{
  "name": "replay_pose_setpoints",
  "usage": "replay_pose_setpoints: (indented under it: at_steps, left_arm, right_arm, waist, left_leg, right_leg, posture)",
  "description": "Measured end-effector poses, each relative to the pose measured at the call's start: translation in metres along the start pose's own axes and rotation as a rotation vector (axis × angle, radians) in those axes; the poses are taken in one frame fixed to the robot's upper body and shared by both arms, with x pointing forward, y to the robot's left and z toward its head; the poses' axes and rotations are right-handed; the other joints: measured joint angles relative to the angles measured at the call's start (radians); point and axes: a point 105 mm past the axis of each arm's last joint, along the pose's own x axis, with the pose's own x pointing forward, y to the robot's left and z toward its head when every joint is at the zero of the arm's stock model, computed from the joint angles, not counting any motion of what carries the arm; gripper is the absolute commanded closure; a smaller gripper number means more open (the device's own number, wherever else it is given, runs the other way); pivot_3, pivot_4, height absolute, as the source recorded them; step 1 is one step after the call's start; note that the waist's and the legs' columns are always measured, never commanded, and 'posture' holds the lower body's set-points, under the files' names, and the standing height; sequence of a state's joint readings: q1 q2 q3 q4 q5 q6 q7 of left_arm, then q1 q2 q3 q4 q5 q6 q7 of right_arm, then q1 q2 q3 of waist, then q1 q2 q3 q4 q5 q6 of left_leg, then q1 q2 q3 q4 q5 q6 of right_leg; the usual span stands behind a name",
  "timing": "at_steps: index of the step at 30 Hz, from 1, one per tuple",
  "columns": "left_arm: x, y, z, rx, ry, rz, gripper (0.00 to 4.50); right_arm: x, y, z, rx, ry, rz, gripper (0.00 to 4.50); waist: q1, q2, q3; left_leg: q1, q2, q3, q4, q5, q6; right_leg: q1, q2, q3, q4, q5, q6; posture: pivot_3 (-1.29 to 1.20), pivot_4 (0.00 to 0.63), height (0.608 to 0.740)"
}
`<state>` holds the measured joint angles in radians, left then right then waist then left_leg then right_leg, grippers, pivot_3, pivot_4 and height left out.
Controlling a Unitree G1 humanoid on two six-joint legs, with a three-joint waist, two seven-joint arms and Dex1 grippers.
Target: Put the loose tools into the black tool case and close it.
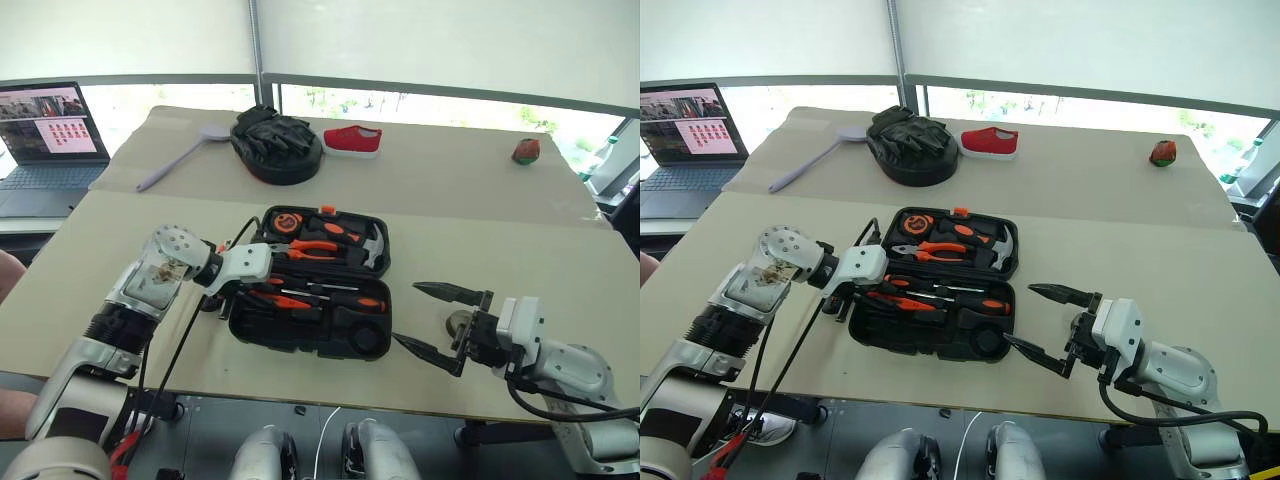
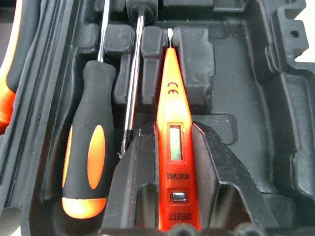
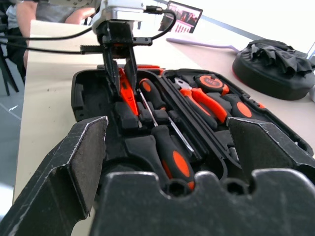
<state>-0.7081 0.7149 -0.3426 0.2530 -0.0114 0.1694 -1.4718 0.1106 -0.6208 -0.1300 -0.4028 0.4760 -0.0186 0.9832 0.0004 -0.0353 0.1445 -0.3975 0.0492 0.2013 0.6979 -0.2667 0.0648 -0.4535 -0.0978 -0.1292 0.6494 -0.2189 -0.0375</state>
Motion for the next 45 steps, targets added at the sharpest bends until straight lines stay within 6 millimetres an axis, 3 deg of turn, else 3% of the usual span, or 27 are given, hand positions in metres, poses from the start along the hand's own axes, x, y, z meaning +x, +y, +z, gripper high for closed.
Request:
replay_pose_setpoints:
  at_steps: [4,5,10,18,21,27,31,39,45]
  left_arm:
    - [0.002,0.0,0.001,-0.01,0.004,0.004,4.0]
    - [0.002,0.0,0.002,-0.011,-0.001,0.006,3.0]
    - [0.009,-0.008,0.003,-0.015,-0.093,0.002,1.36]
    - [-0.014,0.0,0.029,0.024,-0.274,0.141,1.36]
    - [-0.011,0.005,0.029,-0.006,-0.336,0.191,2.07]
    - [-0.003,0.006,0.014,0.038,-0.363,0.225,4.44]
    - [0.01,0.001,-0.004,0.005,-0.394,0.21,4.48]
    - [0.014,0.003,-0.008,0.046,-0.413,0.245,4.48]
    - [0.019,-0.001,-0.016,0.066,-0.365,0.227,4.48]
  right_arm:
    - [0.003,-0.001,0.003,-0.014,-0.011,0.015,0.0]
    - [0.003,-0.001,0.003,-0.014,-0.012,0.019,0.0]
    - [0.004,-0.002,0.003,0.021,-0.036,-0.003,0.0]
    - [0.01,0.007,-0.004,0.102,-0.046,0.005,0.0]
    - [0.014,0.014,-0.006,0.125,-0.048,0.036,0.0]
    - [0.015,0.019,-0.009,0.146,-0.047,0.051,0.0]
    - [0.018,0.03,-0.013,0.169,-0.038,0.08,0.0]
    - [0.019,0.029,-0.011,0.156,-0.036,0.064,0.0]
    - [0.021,0.026,-0.009,0.145,-0.04,0.061,0.0]
  waist:
    - [0.003,0.001,0.0]
    - [0.003,0.001,0.0]
    - [0.003,0.001,0.0]
    - [0.006,0.001,0.0]
    - [0.007,0.001,0.0]
    - [0.008,0.001,0.0]
    - [0.009,0.001,0.0]
    - [0.008,0.002,-0.001]
    - [0.001,0.009,-0.005]
  left_leg:
    - [0.0,0.0,0.0,0.0,0.0,0.0]
    - [0.0,0.0,0.0,0.0,0.0,0.0]
    - [0.0,0.0,0.0,0.001,0.0,0.0]
    - [-0.001,0.0,-0.001,0.002,0.0,0.0]
    - [-0.001,0.0,-0.001,0.003,0.0,0.0]
    - [-0.001,0.0,-0.001,0.003,0.0,0.0]
    - [-0.002,0.0,-0.001,0.003,0.0,0.001]
    - [0.001,0.0,-0.002,0.003,-0.001,0.001]
    - [0.015,0.001,-0.002,-0.002,-0.007,0.009]
  right_leg:
    - [0.001,0.0,0.001,0.0,0.0,0.0]
    - [0.001,0.0,0.001,0.0,0.0,0.0]
    - [0.0,0.0,0.001,0.0,0.0,0.0]
    - [0.0,-0.001,0.002,0.001,0.0,0.0]
    - [0.0,0.001,0.002,0.001,0.0,0.0]
    - [0.0,0.002,0.002,0.001,0.0,0.0]
    - [0.0,0.001,0.001,0.0,0.0,0.0]
    - [0.002,-0.001,0.001,0.0,0.0,0.0]
    - [0.015,-0.004,0.002,-0.002,0.0,0.0]
  posture:
    - [0.0,0.15,0.74]
    - [0.0,0.15,0.74]
    - [0.0,0.15,0.74]
    - [0.0,0.15,0.74]
    - [0.0,0.15,0.74]
    - [0.0,0.15,0.74]
    - [0.0,0.15,0.74]
    - [0.0,0.15,0.74]
    - [0.0,0.15,0.74]
